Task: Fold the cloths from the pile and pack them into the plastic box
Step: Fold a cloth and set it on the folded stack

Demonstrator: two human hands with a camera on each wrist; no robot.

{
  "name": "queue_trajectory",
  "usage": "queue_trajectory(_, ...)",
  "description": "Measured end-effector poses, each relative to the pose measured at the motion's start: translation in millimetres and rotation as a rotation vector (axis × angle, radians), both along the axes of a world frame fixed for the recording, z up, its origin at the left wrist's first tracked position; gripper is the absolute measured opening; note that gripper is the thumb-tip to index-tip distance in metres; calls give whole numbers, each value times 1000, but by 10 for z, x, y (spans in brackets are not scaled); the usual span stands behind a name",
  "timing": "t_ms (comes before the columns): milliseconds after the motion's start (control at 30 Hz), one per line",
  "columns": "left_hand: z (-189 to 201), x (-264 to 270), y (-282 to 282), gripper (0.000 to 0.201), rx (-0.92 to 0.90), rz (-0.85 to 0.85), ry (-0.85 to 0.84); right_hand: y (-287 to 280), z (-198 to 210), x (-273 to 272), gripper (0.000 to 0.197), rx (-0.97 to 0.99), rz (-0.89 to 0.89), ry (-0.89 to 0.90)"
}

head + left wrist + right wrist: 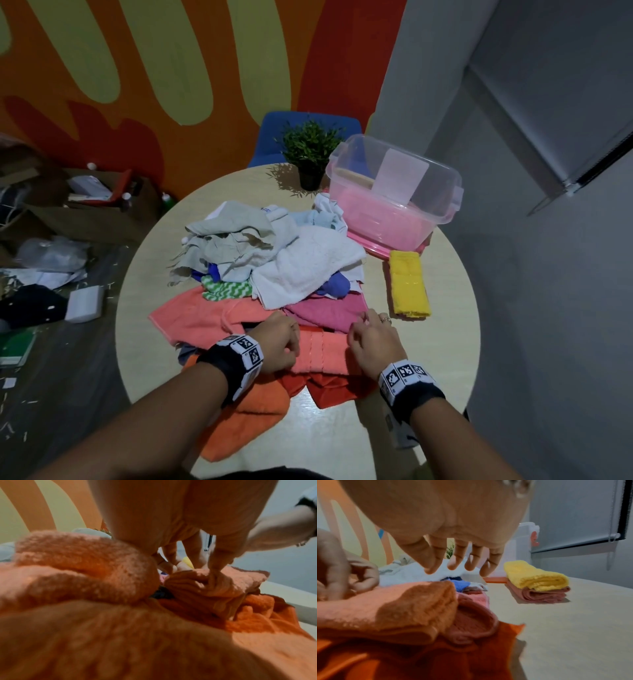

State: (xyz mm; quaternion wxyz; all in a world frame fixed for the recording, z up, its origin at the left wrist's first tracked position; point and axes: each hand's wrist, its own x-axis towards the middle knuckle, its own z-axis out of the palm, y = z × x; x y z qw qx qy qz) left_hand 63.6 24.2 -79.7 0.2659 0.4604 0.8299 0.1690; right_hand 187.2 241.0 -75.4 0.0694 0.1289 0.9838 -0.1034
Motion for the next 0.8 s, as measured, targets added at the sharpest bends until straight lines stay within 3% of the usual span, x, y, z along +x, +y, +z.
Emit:
queue_trajectory(67, -59, 18, 31, 5, 40, 41, 53, -79, 32, -78, 30, -75, 47, 22)
queue_trajectory(200, -148, 100, 86, 45, -72, 150, 106, -239, -102, -153, 63, -62, 163, -240)
queue_trajectory(267, -141, 115, 95, 60, -174, 137, 112, -237, -168, -139, 60, 1, 147, -263)
queue_trajectory(367, -96, 42, 80, 53, -227, 95, 108, -168, -137, -100, 43, -21, 151, -249)
queue_trajectory(467, 35, -86, 50, 29, -62, 204, -111, -62, 25, -54, 25, -299, 120, -154)
queue_trajectory(500, 86, -114, 47, 28, 32, 261, -215, -25, 84, -46, 13, -400, 85, -129)
queue_trajectory(633, 341, -180, 217, 33, 378, 451, -628, 86, 283, -71, 15, -712, -86, -67)
queue_trajectory(700, 444, -193, 337, 31, 500, 569, -687, 121, 343, -76, 20, -894, -161, -29)
queue_trajectory(800, 449, -239, 477, 29, 572, 697, -633, 153, 432, -50, 46, -1067, -178, 7)
